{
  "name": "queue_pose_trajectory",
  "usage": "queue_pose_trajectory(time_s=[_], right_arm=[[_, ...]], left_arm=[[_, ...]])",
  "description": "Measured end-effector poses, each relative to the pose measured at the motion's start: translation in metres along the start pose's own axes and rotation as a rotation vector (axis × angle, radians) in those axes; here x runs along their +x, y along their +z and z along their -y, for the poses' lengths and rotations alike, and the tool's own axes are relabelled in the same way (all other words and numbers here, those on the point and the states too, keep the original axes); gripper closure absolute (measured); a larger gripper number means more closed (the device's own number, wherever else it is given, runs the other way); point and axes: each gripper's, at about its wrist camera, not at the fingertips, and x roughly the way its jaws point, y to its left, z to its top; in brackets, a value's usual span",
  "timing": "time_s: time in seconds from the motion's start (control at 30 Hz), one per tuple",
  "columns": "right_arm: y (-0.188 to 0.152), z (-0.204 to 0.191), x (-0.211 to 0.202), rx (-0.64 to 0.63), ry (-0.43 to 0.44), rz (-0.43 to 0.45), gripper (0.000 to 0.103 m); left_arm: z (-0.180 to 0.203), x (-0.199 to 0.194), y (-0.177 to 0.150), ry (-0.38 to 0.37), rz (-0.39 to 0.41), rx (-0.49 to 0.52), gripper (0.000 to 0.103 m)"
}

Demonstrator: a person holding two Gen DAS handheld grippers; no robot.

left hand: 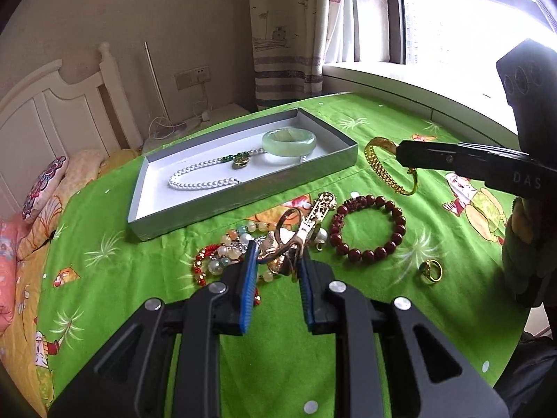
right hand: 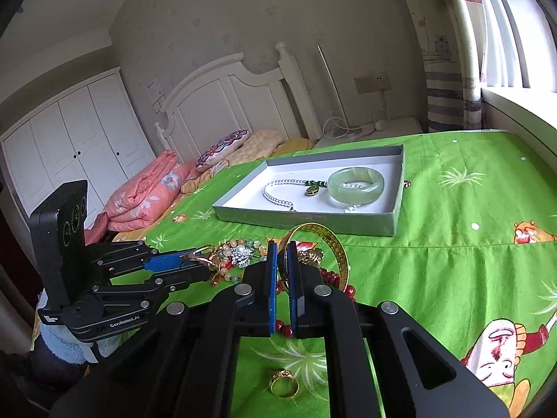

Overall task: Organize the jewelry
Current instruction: 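Carry gold bangle and gold ring into the box and open both tools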

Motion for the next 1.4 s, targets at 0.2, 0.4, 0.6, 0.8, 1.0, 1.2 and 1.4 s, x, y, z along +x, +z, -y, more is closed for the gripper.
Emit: queue_pose_trajectory(time_s=[0.2,0.4,0.6,0.8,1.0,1.2,1.4], right_arm=[[0.014,-0.008,0.001,-0.040,-0.009,0.022,0.096],[0.032,-0.013,0.016,-0.081,-0.025,0.031,0.096],[0.053,-0.020,0.040,-0.126,-0.039,0.034,0.096],[0.071,-0.019,0.074,-0.132,-0.060,0.007,0.096],[0.083,-0.013,0.112,-0.123,-0.071,-0.052,0.096],[0.091,-0.011,0.147,-0.132,-0.104,-0.114,0.096],[0.088,-0.004,0.175,-0.123,-0.131,-0.167,0.096]], left_arm=[[-0.009,0.002,0.016,0.051,0.002,-0.009,0.081],[-0.018,0.010,0.035,0.106,0.001,-0.001,0.081],[-0.038,0.026,0.057,0.143,-0.008,-0.042,0.081],[-0.060,0.052,0.078,0.186,-0.040,-0.089,0.081],[-0.087,0.083,0.089,0.206,-0.101,-0.156,0.081],[-0.108,0.113,0.095,0.233,-0.166,-0.196,0.081],[-0.115,0.127,0.091,0.251,-0.189,-0.221,0.081]])
